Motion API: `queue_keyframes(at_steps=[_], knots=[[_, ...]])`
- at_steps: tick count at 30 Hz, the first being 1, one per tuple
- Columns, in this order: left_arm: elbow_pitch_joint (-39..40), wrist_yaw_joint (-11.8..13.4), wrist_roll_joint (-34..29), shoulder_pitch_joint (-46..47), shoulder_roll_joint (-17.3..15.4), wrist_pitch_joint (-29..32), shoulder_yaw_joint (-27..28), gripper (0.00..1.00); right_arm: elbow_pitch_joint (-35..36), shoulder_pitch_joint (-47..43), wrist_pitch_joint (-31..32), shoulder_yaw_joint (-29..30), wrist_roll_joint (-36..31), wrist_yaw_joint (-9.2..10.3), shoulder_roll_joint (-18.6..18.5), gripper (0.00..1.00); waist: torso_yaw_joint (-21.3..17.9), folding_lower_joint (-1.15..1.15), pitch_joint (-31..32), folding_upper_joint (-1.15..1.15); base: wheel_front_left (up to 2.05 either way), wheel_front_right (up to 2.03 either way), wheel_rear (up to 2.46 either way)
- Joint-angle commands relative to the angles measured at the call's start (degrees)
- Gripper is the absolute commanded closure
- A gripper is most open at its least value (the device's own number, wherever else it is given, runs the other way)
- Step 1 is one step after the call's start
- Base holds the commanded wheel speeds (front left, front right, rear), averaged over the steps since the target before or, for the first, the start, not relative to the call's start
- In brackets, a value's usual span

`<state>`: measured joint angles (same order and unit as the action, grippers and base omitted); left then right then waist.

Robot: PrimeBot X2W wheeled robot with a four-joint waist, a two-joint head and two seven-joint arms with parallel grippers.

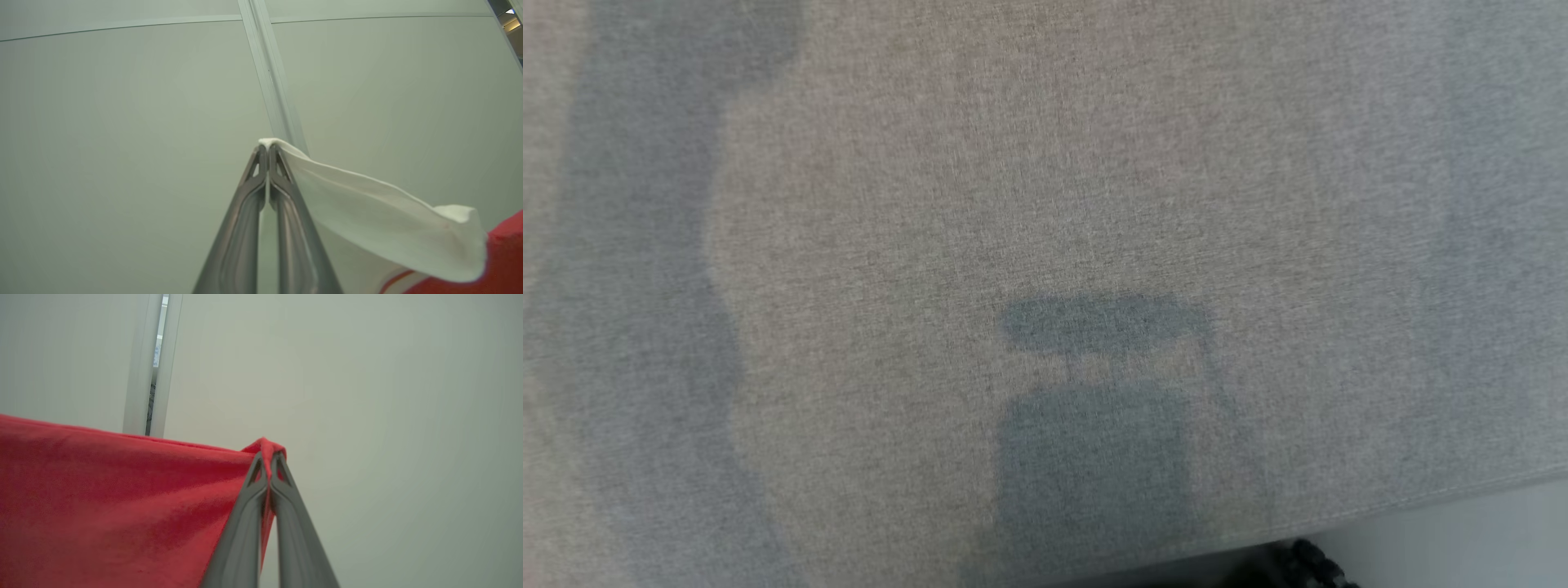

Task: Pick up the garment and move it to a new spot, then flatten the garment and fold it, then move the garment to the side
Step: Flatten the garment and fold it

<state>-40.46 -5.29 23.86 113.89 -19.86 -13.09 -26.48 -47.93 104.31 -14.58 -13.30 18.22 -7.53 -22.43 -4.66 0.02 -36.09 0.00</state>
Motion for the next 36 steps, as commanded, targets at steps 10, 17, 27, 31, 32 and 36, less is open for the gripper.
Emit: queue_keyframes(at_steps=[10,17,27,31,32,36], knots=[[14.37,-0.97,-4.83,-15.50,2.72,-2.06,11.08,1.00,7.77,-10.80,-0.71,6.54,-7.77,0.08,4.67,1.00,3.26,-0.02,-22.88,0.00,0.00,0.00,0.00],[21.79,-2.18,-2.60,-35.67,2.98,-2.07,12.78,1.00,7.32,-21.24,-0.63,5.23,-5.15,0.08,5.02,1.00,4.23,-0.02,-20.31,0.00,0.00,0.00,0.00],[35.25,-2.22,6.45,-64.53,-3.30,-2.06,12.12,1.00,11.89,-40.22,-0.37,7.70,0.55,0.11,0.70,1.00,5.30,-0.02,-6.69,0.00,0.00,0.00,0.00],[38.92,-2.22,8.33,-72.82,-5.17,-2.13,12.99,1.00,11.22,-47.27,-0.38,7.25,2.30,0.11,-0.55,1.00,5.61,-0.02,0.34,0.00,0.00,0.00,0.00],[39.55,-2.21,8.80,-75.08,-5.73,-2.14,12.71,1.00,10.57,-48.94,-0.39,6.31,3.31,0.11,-0.71,1.00,5.64,-0.02,2.01,0.00,0.00,0.00,0.00],[40.97,-2.14,11.17,-84.35,-7.87,-2.15,12.26,1.00,8.95,-54.89,-0.41,0.63,8.53,0.11,-1.90,1.00,5.36,-0.02,8.50,0.00,0.00,0.00,0.00]])
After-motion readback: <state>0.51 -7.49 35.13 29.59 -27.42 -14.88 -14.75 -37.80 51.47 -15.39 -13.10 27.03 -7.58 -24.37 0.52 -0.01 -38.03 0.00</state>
